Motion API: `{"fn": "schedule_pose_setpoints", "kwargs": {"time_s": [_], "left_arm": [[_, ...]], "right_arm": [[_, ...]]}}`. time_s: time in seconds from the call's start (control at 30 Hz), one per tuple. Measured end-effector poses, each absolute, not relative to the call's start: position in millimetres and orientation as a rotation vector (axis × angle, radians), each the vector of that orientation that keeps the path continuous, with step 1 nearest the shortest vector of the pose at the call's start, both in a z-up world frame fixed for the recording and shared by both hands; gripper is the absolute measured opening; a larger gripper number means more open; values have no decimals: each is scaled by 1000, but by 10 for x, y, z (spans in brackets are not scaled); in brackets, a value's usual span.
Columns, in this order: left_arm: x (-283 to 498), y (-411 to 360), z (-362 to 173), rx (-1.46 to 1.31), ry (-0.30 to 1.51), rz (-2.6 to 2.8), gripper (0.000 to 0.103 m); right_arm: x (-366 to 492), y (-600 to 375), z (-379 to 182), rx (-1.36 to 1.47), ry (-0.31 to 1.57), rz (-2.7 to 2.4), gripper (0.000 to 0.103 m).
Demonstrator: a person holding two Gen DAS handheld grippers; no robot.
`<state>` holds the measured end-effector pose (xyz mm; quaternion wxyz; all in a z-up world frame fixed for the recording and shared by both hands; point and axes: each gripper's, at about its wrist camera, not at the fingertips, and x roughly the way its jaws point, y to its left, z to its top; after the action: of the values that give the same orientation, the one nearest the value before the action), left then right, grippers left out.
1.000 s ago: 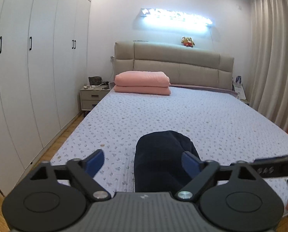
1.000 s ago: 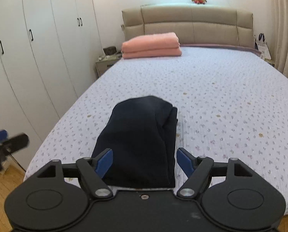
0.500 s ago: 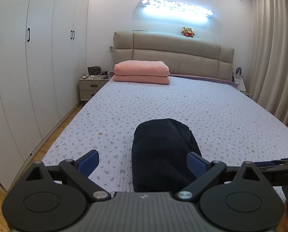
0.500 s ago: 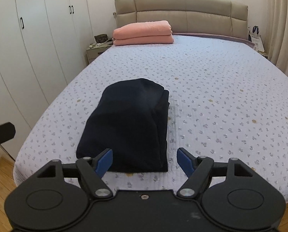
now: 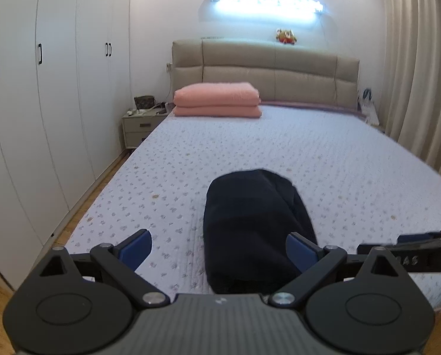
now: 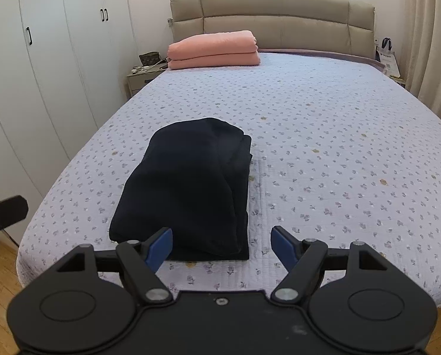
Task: Fold large clothes
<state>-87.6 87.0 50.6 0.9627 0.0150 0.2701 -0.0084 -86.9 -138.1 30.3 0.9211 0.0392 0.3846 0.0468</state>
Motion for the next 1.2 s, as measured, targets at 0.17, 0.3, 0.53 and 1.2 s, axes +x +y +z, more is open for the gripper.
{"fn": "schedule_pose_setpoints", "kwargs": {"time_s": [0.17, 0.3, 0.53, 1.2], "left_arm": [[-854, 860, 467, 39, 570, -2, 99], [-852, 863, 462, 43, 574, 1, 99], [-813, 870, 448, 48, 590, 1, 99], [-745, 911, 334, 23, 632, -19, 99]], "right_arm": [[-868, -1418, 291, 80, 801, 97, 87], [-871, -1421, 287, 78, 797, 98, 87], [-858, -1442, 282, 77, 811, 100, 87], [-841, -1434, 255, 59, 827, 110, 88]]}}
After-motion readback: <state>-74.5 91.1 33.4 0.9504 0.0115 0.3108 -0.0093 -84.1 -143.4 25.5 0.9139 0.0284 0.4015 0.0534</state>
